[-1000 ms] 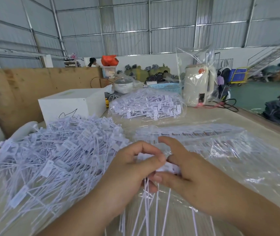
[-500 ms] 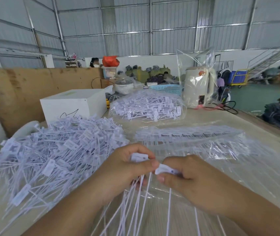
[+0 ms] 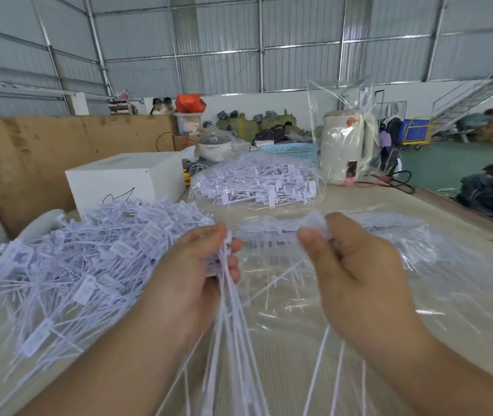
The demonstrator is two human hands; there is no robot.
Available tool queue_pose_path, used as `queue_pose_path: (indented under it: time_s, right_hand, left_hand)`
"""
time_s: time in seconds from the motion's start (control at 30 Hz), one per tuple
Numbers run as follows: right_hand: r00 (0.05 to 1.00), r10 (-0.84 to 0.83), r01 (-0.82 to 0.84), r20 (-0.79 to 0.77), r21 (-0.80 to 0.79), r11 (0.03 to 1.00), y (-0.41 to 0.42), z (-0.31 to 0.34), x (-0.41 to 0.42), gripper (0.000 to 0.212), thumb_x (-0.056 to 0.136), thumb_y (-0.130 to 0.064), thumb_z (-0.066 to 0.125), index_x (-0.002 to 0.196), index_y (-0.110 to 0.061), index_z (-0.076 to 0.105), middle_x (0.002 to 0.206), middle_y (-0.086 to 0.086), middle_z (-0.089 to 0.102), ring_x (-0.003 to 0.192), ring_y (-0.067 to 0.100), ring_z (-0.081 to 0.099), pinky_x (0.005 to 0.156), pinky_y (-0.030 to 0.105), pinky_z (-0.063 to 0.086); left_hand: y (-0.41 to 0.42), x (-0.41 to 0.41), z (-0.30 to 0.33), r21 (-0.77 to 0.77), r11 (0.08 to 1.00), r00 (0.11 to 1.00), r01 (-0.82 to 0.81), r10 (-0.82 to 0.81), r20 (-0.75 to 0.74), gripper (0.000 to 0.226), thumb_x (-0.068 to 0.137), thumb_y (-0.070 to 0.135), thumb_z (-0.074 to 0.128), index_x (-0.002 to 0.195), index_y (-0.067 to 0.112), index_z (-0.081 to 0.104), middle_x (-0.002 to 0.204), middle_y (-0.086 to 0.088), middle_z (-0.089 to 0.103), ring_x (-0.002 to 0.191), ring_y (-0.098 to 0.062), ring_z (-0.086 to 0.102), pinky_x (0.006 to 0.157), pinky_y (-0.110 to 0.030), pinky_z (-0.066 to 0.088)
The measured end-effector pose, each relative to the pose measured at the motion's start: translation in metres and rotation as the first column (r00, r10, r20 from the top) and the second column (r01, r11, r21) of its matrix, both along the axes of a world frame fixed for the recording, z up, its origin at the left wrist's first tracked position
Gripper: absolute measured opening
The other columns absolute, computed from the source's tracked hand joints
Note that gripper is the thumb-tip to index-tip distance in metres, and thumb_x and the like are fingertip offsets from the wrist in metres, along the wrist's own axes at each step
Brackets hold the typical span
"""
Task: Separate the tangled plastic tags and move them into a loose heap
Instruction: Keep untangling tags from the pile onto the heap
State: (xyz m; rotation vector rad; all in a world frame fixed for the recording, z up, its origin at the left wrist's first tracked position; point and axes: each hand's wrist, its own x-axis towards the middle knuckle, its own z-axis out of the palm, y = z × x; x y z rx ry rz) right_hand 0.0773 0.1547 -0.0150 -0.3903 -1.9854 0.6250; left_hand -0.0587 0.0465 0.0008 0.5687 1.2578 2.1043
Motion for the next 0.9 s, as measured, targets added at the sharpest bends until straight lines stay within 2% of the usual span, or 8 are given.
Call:
queue_pose_path:
  time_s: [0.07,0.13,0.23,0.43,0.6,0.7,0.8,0.9]
  right_hand:
    - [0.996,0.09,-0.09,0.003,-0.033,0.995,0.004,0.003,0.005,0.027,0.094,-0.051,0.052,0.073,-0.037,0.044,0.047,-0.01,0.046,0.038,0.007,0.035,0.039,0.016,0.023]
    - [0.959,0.243,-0.229,0.145,-0.111,0.967,0.006,0.0,0.006,0.013,0.09,-0.053,0.057,0.097,-0.046,0.048,0.058,-0.002,0.059,0.039,0.006,0.041,0.042,0.016,0.028]
    - [0.865,0.303,-0.301,0.4,-0.068,0.951,0.005,-0.009,-0.002,0.055,0.092,-0.049,0.057,0.137,-0.045,0.026,0.075,-0.004,0.067,0.054,0.003,0.055,0.052,0.018,0.039]
    - [0.828,0.269,-0.253,0.492,-0.101,0.962,0.009,-0.014,-0.004,0.073,0.09,-0.055,0.054,0.149,-0.041,0.013,0.087,-0.004,0.07,0.075,0.002,0.063,0.068,0.02,0.048]
    - [0.823,0.316,-0.274,0.473,-0.156,0.949,0.01,-0.009,0.0,0.057,0.084,-0.063,0.056,0.134,-0.045,0.033,0.069,-0.011,0.065,0.056,0.004,0.058,0.055,0.021,0.044]
    - [0.804,0.3,-0.259,0.513,-0.153,0.954,0.017,-0.002,0.006,0.019,0.088,-0.052,0.061,0.087,-0.034,0.054,0.056,-0.014,0.054,0.044,0.005,0.045,0.046,0.019,0.033]
    - [0.711,0.311,-0.264,0.63,-0.171,0.949,0.019,0.002,0.01,0.026,0.093,-0.04,0.06,0.077,-0.021,0.052,0.059,-0.008,0.049,0.05,0.005,0.043,0.054,0.029,0.036]
    - [0.763,0.315,-0.235,0.565,-0.212,0.949,0.021,0.002,0.009,0.03,0.094,-0.037,0.061,0.071,-0.024,0.048,0.056,-0.009,0.047,0.049,0.006,0.042,0.053,0.029,0.035]
  left_hand:
    - [-0.004,-0.005,0.001,-0.045,0.999,0.995,0.001,-0.006,-0.103,0.007,0.08,0.016,0.068,0.078,0.011,0.063,0.068,-0.011,0.066,0.042,-0.015,0.051,0.04,-0.024,0.045]
    - [-0.002,-0.001,-0.002,-0.112,0.993,0.959,0.041,-0.07,-0.274,0.005,0.072,0.019,0.072,0.071,0.019,0.067,0.071,-0.01,0.067,0.045,-0.019,0.055,0.045,-0.027,0.048]
    - [0.001,0.009,-0.01,-0.237,0.969,0.847,0.073,-0.186,-0.497,0.022,0.087,0.014,0.064,0.071,0.028,0.068,0.078,-0.014,0.066,0.054,-0.014,0.057,0.047,-0.019,0.043]
    - [0.002,0.008,-0.015,-0.272,0.95,0.782,0.155,-0.286,-0.554,0.012,0.073,0.032,0.07,0.081,0.023,0.07,0.08,-0.008,0.07,0.069,-0.016,0.062,0.061,-0.024,0.049]
    - [0.003,0.006,-0.016,-0.273,0.944,0.844,0.188,-0.297,-0.446,0.015,0.068,0.017,0.083,0.073,0.022,0.07,0.072,-0.008,0.068,0.061,-0.018,0.063,0.053,-0.024,0.049]
    - [0.003,0.0,-0.014,-0.219,0.963,0.899,0.157,-0.232,-0.372,0.016,0.06,0.021,0.083,0.07,0.021,0.07,0.068,-0.007,0.064,0.057,-0.02,0.06,0.052,-0.027,0.05]
    - [0.002,0.001,-0.015,-0.271,0.953,0.852,0.135,-0.251,-0.459,0.015,0.064,0.026,0.083,0.071,0.023,0.07,0.07,-0.003,0.063,0.059,-0.016,0.058,0.054,-0.025,0.046]
    - [0.005,0.006,-0.014,-0.225,0.967,0.888,0.118,-0.204,-0.411,0.014,0.06,0.028,0.076,0.07,0.022,0.069,0.069,-0.005,0.063,0.057,-0.018,0.059,0.051,-0.025,0.047]
